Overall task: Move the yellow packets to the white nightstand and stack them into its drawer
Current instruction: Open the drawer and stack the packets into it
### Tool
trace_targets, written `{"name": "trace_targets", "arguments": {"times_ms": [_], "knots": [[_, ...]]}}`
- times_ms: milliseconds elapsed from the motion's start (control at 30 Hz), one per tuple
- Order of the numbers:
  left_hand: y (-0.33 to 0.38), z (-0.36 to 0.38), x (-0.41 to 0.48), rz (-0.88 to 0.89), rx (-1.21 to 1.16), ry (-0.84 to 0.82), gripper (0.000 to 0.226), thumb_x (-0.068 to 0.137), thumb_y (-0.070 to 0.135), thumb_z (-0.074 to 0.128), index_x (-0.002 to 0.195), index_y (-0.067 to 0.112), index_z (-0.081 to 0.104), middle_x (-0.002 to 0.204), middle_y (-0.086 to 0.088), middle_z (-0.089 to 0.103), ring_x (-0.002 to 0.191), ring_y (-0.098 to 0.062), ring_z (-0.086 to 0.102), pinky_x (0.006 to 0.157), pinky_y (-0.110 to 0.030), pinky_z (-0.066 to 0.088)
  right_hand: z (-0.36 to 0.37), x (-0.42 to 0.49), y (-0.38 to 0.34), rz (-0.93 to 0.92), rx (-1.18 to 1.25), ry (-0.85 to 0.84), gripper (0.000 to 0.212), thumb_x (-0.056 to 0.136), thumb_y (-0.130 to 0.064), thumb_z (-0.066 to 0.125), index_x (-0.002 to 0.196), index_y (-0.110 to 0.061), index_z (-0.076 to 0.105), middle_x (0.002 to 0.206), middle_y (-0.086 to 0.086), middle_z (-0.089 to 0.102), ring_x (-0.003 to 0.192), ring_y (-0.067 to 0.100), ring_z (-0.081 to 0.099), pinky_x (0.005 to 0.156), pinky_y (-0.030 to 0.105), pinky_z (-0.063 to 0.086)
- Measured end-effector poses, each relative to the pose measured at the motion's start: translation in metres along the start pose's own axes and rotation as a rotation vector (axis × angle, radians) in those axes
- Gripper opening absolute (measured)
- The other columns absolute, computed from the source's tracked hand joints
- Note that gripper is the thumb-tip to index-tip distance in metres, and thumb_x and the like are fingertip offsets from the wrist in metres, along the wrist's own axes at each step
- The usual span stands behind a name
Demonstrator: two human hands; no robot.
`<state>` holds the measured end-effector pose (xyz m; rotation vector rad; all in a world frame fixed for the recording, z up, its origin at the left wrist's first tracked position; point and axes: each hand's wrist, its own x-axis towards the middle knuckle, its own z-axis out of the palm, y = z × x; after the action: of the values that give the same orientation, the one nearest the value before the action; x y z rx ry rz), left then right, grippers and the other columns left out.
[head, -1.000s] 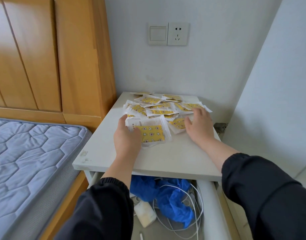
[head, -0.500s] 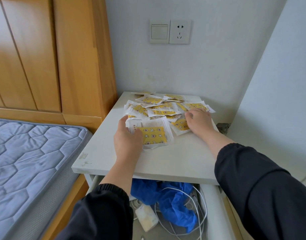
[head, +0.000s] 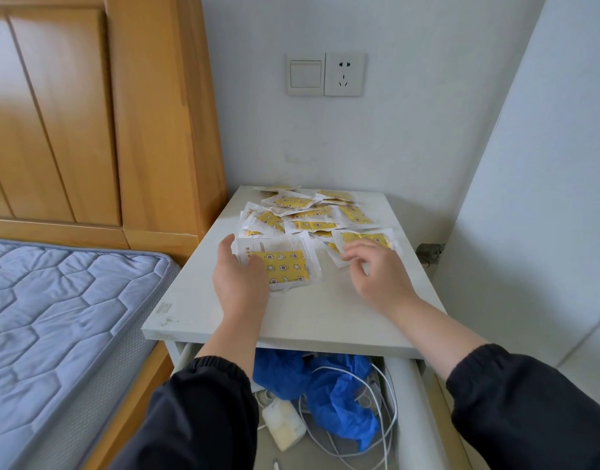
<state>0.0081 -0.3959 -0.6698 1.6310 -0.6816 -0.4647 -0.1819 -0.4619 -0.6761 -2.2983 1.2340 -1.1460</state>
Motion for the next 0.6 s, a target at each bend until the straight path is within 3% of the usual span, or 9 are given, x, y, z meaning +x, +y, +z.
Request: {"name": "trace_targets", "arguments": {"times_ms": [100, 200, 267, 333, 433, 533, 600], "knots": [[0.001, 0.000, -0.001, -0.002, 0.004, -0.003, 0.053, 0.095, 0.009, 0.047, 0.143, 0.028, 0.036, 0.103, 0.007, 0.054, 0.086, -0.013, 0.057, 0.057, -0.018, 0.045, 0.002, 0.009, 0.007, 0.074, -0.051, 0.076, 0.020, 0.090, -0.004, 0.049, 0.102, -0.006, 0.065, 0.122, 0.006, 0.060, 0.121, 0.021, 0.049, 0.093, 0.021, 0.034], [0.000, -0.001, 0.000, -0.001, 0.003, -0.009, 0.053, 0.094, 0.009, 0.048, 0.142, 0.029, 0.037, 0.104, 0.007, 0.053, 0.086, -0.013, 0.057, 0.057, -0.018, 0.045, 0.009, 0.020, 0.019, 0.193, -0.244, -0.005, 0.035, 0.097, -0.013, 0.037, 0.128, -0.010, 0.054, 0.144, 0.007, 0.045, 0.135, 0.021, 0.035, 0.114, 0.039, 0.021], [0.000, -0.001, 0.000, -0.005, 0.002, -0.015, 0.053, 0.094, 0.009, 0.048, 0.142, 0.030, 0.036, 0.107, 0.007, 0.053, 0.089, -0.013, 0.057, 0.059, -0.019, 0.046, 0.012, 0.023, 0.021, 0.235, -0.318, -0.054, 0.039, 0.098, -0.013, 0.032, 0.134, -0.014, 0.049, 0.144, 0.004, 0.044, 0.135, 0.021, 0.034, 0.117, 0.046, 0.015], [0.001, 0.000, 0.000, 0.001, 0.010, -0.023, 0.053, 0.095, 0.009, 0.048, 0.142, 0.030, 0.036, 0.109, 0.007, 0.054, 0.091, -0.014, 0.058, 0.060, -0.019, 0.047, 0.010, 0.025, 0.021, 0.250, -0.282, -0.062, 0.042, 0.097, -0.008, 0.033, 0.134, -0.015, 0.050, 0.138, 0.004, 0.050, 0.130, 0.023, 0.040, 0.114, 0.043, 0.022], [0.001, 0.000, -0.001, 0.015, 0.022, -0.026, 0.052, 0.095, 0.010, 0.048, 0.141, 0.030, 0.037, 0.103, 0.007, 0.055, 0.086, -0.012, 0.057, 0.057, -0.019, 0.045, 0.002, 0.033, 0.021, 0.266, -0.208, -0.063, 0.042, 0.092, -0.003, 0.039, 0.127, -0.015, 0.059, 0.131, 0.008, 0.058, 0.120, 0.027, 0.051, 0.099, 0.035, 0.041], [0.001, 0.001, 0.000, 0.010, 0.025, -0.037, 0.052, 0.095, 0.011, 0.048, 0.141, 0.031, 0.036, 0.106, 0.006, 0.057, 0.085, -0.011, 0.057, 0.054, -0.017, 0.042, -0.007, 0.046, 0.017, 0.235, -0.218, -0.194, 0.039, 0.091, -0.006, 0.051, 0.129, -0.014, 0.057, 0.131, 0.008, 0.057, 0.123, 0.026, 0.048, 0.099, 0.034, 0.040], [0.001, 0.001, 0.000, 0.007, 0.026, -0.043, 0.052, 0.096, 0.011, 0.048, 0.142, 0.031, 0.036, 0.108, 0.006, 0.057, 0.086, -0.011, 0.057, 0.053, -0.016, 0.040, -0.010, 0.055, 0.011, 0.189, -0.363, -0.341, 0.048, 0.090, -0.013, 0.059, 0.137, -0.017, 0.049, 0.138, 0.004, 0.051, 0.131, 0.024, 0.037, 0.104, 0.034, 0.035]]}}
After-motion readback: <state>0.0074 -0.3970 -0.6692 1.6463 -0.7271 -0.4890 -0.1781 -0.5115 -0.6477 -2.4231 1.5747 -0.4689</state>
